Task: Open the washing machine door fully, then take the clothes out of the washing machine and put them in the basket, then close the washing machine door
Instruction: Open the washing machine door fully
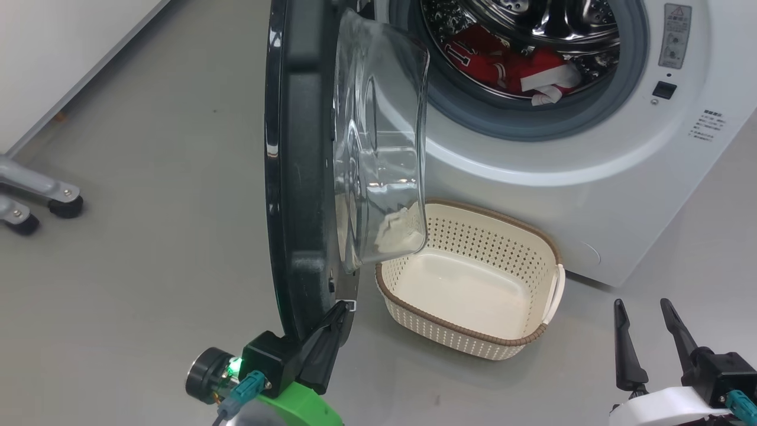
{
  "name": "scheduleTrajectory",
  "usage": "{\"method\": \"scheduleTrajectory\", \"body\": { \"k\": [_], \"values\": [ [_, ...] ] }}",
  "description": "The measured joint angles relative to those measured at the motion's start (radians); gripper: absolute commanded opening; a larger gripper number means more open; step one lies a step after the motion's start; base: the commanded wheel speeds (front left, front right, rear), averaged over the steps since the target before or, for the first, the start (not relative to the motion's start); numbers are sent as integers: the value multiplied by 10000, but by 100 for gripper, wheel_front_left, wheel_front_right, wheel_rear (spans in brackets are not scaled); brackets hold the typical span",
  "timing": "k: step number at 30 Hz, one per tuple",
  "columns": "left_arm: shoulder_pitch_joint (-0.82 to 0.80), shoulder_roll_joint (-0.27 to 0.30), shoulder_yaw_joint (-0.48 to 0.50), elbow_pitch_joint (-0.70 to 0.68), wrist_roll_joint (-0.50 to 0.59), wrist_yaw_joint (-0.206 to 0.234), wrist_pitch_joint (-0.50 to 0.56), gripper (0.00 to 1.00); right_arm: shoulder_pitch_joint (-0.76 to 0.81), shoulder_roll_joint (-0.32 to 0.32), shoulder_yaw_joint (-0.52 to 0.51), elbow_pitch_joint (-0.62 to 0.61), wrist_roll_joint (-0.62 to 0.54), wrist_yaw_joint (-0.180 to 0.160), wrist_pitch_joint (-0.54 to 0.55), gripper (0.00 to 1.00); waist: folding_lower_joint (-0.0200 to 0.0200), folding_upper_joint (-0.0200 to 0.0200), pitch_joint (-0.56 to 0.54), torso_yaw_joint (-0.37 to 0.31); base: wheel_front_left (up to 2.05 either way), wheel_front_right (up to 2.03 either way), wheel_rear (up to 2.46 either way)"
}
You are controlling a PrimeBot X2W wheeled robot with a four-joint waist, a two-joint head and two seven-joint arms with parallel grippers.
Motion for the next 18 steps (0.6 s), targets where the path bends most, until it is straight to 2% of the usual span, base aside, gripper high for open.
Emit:
{"method": "scheduleTrajectory", "body": {
  "k": [4, 9, 18],
  "values": [
    [7, 59, 184, 52, 146, 109, -59, 0, 8, 12, 79, -4, 0, 6, 0, 100, 0, 0, -20, 211, 0, 0, 0],
    [137, 119, 677, 46, 167, 322, -100, 0, 0, 4, 288, -8, -54, 174, 2, 100, 0, 0, 11, 321, 0, 0, 0],
    [207, 259, 1290, 155, 169, 416, -188, 0, -105, -84, 368, -6, -159, 268, 132, 100, 1, 0, 111, 376, 0, 0, 0]
  ]
}}
